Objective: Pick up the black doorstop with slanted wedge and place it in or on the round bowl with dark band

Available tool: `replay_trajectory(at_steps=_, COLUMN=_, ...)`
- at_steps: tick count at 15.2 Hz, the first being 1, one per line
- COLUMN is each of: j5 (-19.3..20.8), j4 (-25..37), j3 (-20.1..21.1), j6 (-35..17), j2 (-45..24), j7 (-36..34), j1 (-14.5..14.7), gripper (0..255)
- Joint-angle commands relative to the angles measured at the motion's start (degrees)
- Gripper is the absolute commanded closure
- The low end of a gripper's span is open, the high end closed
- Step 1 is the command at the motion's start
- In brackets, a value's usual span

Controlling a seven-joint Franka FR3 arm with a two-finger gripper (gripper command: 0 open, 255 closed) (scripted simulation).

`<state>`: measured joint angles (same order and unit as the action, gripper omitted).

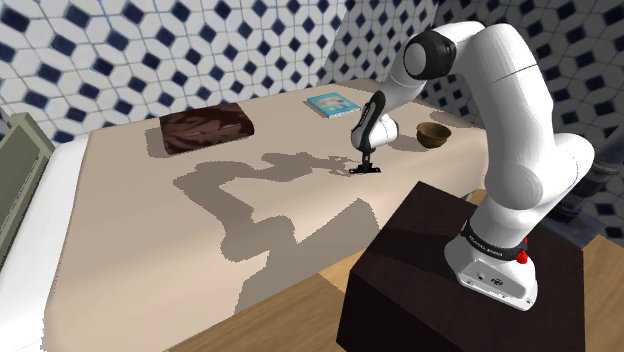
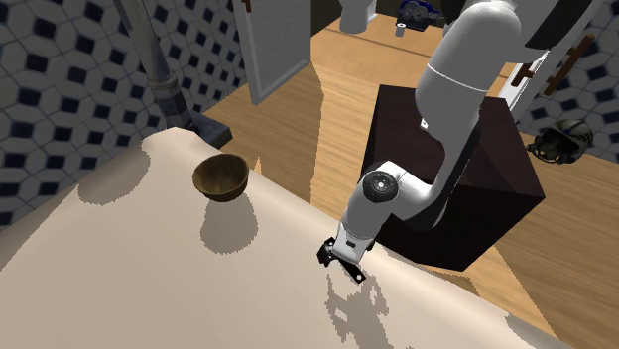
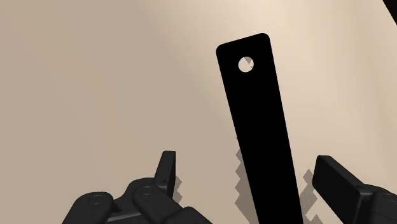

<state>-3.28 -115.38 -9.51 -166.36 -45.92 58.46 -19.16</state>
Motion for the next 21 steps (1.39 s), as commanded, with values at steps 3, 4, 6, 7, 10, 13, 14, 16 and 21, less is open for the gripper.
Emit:
replay_trajectory(at_steps=3, j5=0.0, j4=0.0, j3=0.0, j6=-0.1, j2=-0.2, j7=0.0, j1=0.0, gripper=0)
replay_trajectory(at_steps=4, j5=0.0, j4=0.0, j3=0.0, j6=-0.1, j2=-0.2, j7=0.0, j1=0.0, gripper=0)
replay_trajectory(at_steps=6, j5=0.0, j4=0.0, j3=0.0, j6=-0.1, j2=-0.1, j7=0.0, j1=0.0, gripper=255)
replay_trajectory(at_steps=7, j5=0.0, j4=0.0, j3=0.0, j6=-0.1, j2=-0.1, j7=0.0, j1=0.0, gripper=255)
replay_trajectory(at_steps=10, j5=0.0, j4=-0.1, j3=0.0, j6=-0.2, j2=-0.1, j7=0.0, j1=0.0, gripper=255)
replay_trajectory(at_steps=13, j5=0.0, j4=0.2, j3=0.1, j6=-0.1, j2=-0.3, j7=0.0, j1=-0.1, gripper=255)
replay_trajectory(at_steps=14, j5=0.0, j4=0.1, j3=0.0, j6=-0.1, j2=-0.2, j7=0.0, j1=-0.1, gripper=255)
replay_trajectory(at_steps=16, j5=0.0, j4=-0.4, j3=-0.1, j6=0.3, j2=0.6, j7=0.0, j1=0.1, gripper=255)
replay_trajectory(at_steps=21, j5=0.4, j4=-2.2, j3=-0.8, j6=2.3, j2=4.5, j7=0.0, j1=0.7, gripper=255)
